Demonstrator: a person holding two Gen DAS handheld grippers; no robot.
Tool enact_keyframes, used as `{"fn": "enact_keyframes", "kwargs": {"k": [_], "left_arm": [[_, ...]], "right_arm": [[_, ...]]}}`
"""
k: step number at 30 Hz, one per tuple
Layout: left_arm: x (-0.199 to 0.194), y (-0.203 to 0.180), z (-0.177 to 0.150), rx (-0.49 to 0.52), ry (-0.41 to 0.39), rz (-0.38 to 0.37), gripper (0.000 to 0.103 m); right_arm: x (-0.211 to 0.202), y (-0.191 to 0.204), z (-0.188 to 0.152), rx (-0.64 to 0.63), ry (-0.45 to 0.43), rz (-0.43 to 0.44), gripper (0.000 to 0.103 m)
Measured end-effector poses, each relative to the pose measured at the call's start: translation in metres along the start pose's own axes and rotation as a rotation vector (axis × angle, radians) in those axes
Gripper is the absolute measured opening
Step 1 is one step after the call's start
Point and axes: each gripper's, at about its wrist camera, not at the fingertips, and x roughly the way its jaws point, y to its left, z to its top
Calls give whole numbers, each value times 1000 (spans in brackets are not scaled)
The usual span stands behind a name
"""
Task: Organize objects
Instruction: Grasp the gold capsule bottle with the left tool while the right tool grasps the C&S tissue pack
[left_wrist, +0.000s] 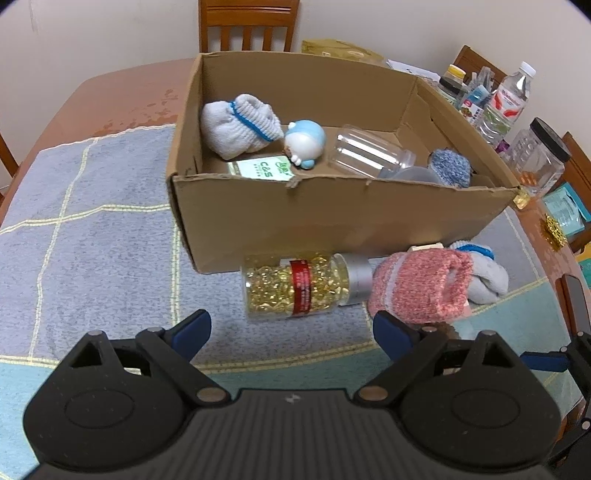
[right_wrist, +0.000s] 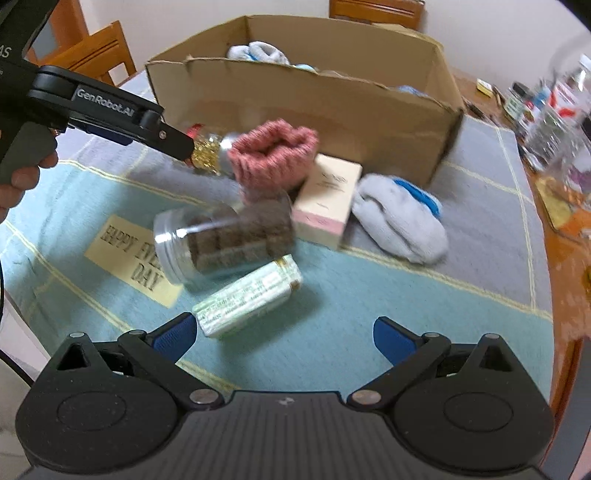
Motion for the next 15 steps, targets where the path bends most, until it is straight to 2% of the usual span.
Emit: {"fn": "enact_keyframes", "kwargs": {"k": [4,15], "left_arm": [[1,-4,-1,1,-1,-8,94],[9,-16,-1,-6,-15,-10,94]], "right_arm": [[3,-2,-7,-27,21,-10,103],[21,9,-6,-141,11,50,103]]}}
